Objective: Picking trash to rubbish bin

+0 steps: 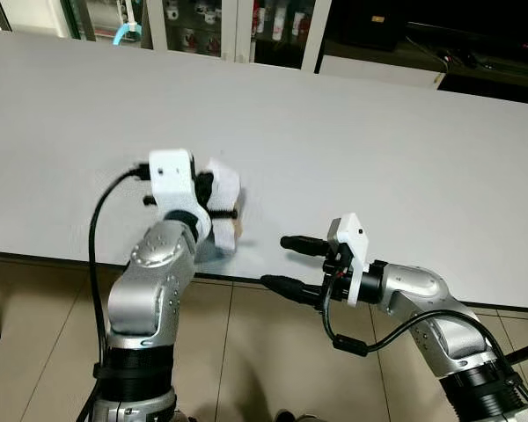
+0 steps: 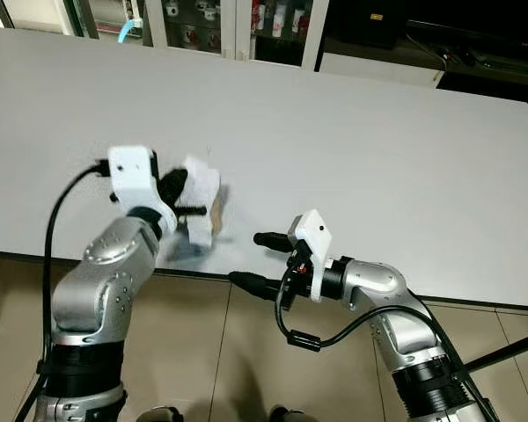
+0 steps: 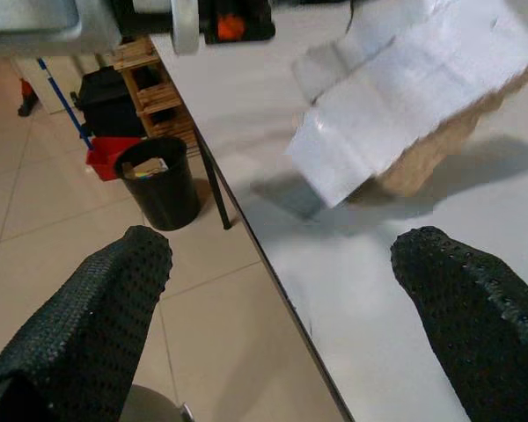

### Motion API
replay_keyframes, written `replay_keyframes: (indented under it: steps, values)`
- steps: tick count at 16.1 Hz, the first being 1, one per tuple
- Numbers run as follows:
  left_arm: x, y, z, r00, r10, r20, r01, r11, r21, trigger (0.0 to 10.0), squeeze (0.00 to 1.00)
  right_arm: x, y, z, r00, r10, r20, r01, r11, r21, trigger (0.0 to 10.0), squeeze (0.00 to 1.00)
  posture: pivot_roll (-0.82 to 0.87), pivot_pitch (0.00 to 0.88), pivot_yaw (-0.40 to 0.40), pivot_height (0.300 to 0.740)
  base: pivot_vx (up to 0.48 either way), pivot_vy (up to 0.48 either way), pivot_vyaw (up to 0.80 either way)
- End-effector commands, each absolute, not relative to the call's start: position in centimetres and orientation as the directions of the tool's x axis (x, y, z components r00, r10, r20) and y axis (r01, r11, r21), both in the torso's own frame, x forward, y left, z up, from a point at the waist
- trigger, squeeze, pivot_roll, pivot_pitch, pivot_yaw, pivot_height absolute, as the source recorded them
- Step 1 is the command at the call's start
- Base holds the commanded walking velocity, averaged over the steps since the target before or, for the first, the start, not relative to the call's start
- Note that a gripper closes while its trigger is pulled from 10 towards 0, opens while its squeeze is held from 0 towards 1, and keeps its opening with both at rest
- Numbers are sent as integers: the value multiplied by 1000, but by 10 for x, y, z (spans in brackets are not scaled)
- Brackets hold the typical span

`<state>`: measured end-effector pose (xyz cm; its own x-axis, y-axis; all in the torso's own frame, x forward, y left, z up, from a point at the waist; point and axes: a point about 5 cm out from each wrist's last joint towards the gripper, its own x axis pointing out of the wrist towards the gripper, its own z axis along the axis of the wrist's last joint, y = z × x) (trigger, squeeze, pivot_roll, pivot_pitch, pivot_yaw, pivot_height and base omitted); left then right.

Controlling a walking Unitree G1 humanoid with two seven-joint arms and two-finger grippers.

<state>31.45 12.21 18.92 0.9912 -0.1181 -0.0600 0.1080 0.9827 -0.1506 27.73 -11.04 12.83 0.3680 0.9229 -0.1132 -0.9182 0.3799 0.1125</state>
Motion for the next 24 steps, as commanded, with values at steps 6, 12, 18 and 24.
replay_keyframes:
  steps: [6,12,18,24]
  values:
    - [316,118,204,990,-132,50,135,989,-62,10000,0,289,-112,130,468,878,-100,-876,476,73,10000,0,-30,83,-91,740,0,0,0]
    - [314,114,182,982,-176,-70,166,978,-125,10000,0,286,-110,126,453,885,-107,-882,462,87,10000,0,-28,85,-93,740,0,0,0]
    - [317,124,202,980,-181,78,192,969,-156,10000,0,325,-129,133,766,640,-68,-638,769,46,10000,0,-25,82,-95,740,0,0,0]
    - [319,121,226,934,-263,241,314,926,-208,10000,0,337,-128,148,833,552,31,-550,822,147,10000,0,-25,78,-94,740,0,0,0]
